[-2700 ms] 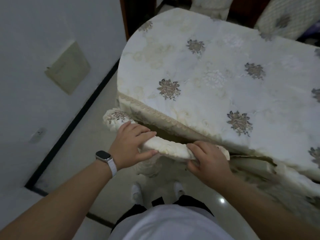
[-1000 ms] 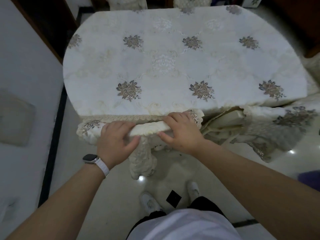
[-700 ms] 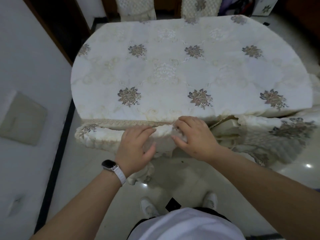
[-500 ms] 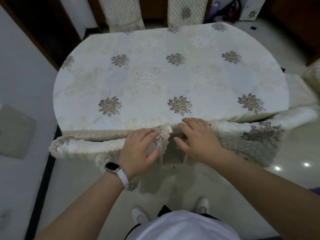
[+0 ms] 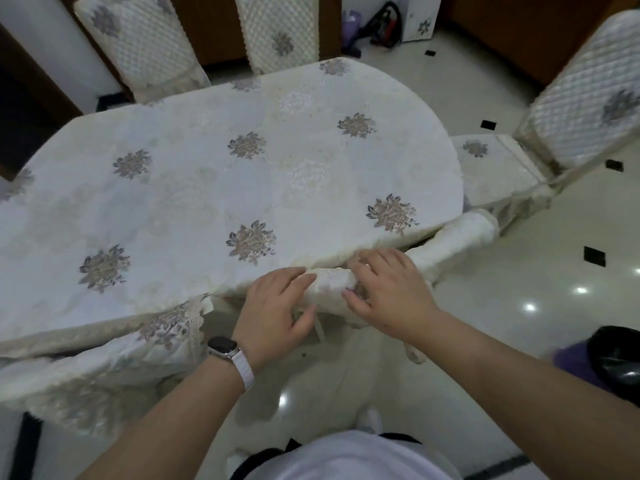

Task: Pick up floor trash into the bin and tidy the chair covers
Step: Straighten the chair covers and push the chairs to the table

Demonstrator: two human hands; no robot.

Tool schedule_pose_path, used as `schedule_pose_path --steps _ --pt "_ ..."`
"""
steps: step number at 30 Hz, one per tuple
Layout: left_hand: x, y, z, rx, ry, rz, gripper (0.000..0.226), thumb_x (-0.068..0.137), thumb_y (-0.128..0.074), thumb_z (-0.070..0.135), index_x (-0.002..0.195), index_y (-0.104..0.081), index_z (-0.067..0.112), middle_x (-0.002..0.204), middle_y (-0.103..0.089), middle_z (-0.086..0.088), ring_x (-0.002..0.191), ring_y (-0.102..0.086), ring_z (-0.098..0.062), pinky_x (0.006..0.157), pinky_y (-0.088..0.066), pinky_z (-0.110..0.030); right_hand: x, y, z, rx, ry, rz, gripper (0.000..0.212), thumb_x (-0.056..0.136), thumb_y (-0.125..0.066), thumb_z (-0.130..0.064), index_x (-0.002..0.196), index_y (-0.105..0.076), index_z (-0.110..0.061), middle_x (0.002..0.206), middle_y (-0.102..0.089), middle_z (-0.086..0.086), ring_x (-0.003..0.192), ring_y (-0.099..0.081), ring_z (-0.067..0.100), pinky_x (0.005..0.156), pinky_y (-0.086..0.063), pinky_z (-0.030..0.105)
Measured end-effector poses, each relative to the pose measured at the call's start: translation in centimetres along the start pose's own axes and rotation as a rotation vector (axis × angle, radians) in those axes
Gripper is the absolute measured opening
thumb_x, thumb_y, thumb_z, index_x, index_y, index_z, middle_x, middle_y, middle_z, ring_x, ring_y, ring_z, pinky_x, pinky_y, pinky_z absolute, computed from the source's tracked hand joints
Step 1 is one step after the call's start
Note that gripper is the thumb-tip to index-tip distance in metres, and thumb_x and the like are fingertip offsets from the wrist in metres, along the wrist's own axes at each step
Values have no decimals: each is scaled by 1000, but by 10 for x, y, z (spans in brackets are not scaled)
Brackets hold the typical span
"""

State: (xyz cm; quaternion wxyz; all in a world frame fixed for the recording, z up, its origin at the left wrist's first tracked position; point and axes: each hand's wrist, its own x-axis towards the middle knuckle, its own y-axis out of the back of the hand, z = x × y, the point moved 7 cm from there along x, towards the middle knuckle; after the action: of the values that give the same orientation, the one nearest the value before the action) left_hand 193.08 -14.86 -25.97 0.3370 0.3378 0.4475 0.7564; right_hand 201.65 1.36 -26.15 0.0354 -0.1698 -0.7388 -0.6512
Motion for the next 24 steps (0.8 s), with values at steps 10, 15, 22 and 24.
schedule_pose_path --steps 10,15,22,24 --pt "29 -37 36 0 -96 -57 42 87 -53 39 123 -63 19 125 -61 -3 113 -58 -25 94 -47 -44 -13 -1 40 -17 -58 -7 45 87 -49 -54 106 -67 -18 107 -63 4 107 -58 28 104 -34 48" --pt "32 -52 42 16 -161 -35 43 88 -52 42 126 -58 23 126 -62 -5 111 -59 -26 86 -50 -43 -18 -1 44 -86 -85 -59 48 87 -47 -54 117 -65 -22 116 -63 3 116 -56 27 106 -31 51" --pt "40 -59 45 42 -123 -3 43 92 -47 45 129 -60 26 122 -63 -4 110 -56 -26 85 -47 -43 -19 3 68 -125 -102 -113 59 87 -43 -62 124 -63 -21 121 -62 5 119 -54 29 105 -34 57" --pt "42 -59 48 48 -98 10 44 93 -46 48 128 -61 27 119 -64 -4 108 -58 -27 85 -47 -43 -18 3 78 -113 -68 -89 60 87 -41 -65 122 -64 -21 118 -62 5 116 -55 28 105 -34 56"
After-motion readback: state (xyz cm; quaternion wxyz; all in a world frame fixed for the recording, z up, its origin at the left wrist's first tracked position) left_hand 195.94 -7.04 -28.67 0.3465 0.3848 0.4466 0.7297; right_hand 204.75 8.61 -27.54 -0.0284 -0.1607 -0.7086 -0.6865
